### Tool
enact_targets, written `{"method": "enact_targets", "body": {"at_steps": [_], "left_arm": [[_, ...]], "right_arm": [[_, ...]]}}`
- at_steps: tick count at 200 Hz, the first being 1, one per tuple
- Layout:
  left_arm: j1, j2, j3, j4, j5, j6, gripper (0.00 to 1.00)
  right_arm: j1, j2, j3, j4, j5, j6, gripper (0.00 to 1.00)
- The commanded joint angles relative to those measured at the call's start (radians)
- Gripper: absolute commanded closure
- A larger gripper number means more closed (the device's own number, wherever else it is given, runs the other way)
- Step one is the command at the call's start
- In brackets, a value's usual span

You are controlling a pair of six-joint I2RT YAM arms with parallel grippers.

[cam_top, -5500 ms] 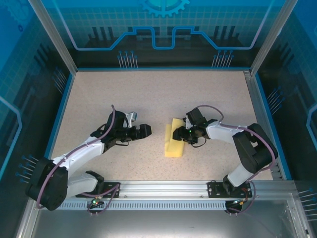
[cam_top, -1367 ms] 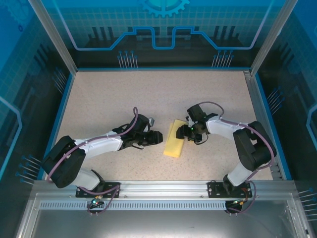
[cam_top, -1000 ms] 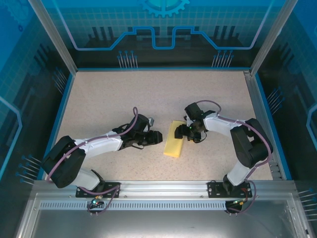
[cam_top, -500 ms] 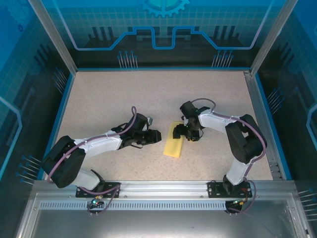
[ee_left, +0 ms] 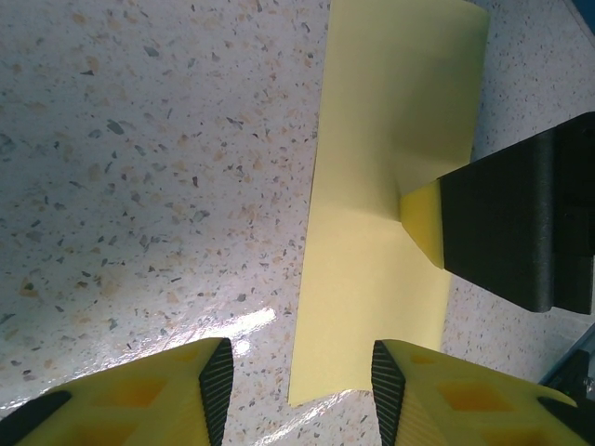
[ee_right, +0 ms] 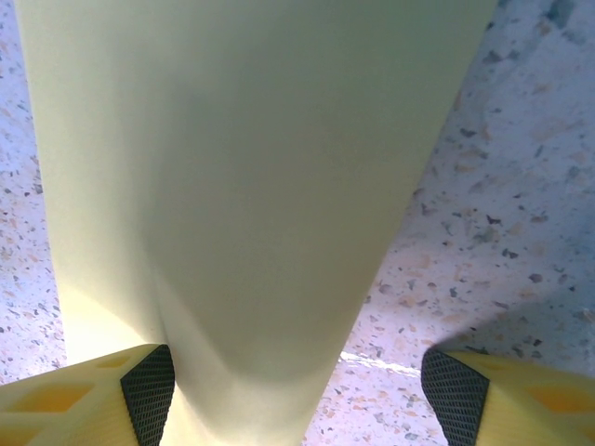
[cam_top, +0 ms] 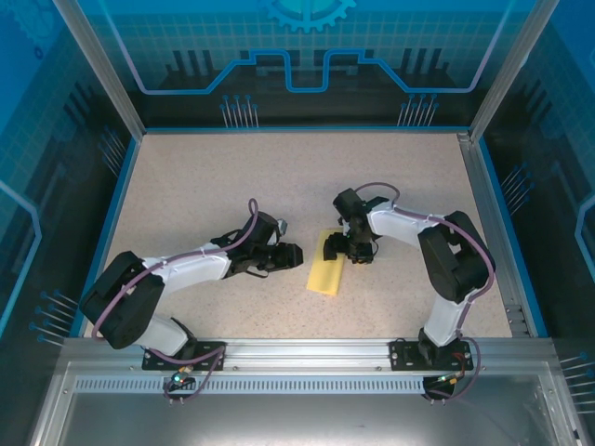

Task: Fold a paper plane with a square sheet of paper (pick it up from the middle)
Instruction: Fold the square sheet of paper in half at the center of the table, then hold the square sheet of paper at the center of the table.

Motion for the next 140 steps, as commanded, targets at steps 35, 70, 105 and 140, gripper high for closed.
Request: {"method": "enact_targets", "body": {"at_steps": [35,70,105,140], "left_arm": [[0.009,0.014,0.037,-0.028,0.036,0.029,0.53],[0.010,0.030,0.050,-0.019,0.064,0.031,0.56],[0.008,0.069,0.077,0.000,0.110,0.025,0.64],[0.009,0.107,0.100,0.007,0.128,0.016,0.67]], "right_arm": [[0.004,0.080,0.009,-0.024,0.108,-0.035,0.23],[0.005,0.088,0.002,-0.021,0.112,-0.033,0.23],[0.005,0.101,-0.004,-0.018,0.117,-0.029,0.23],[0.004,0.100,-0.006,-0.018,0.121,-0.038,0.23]]}}
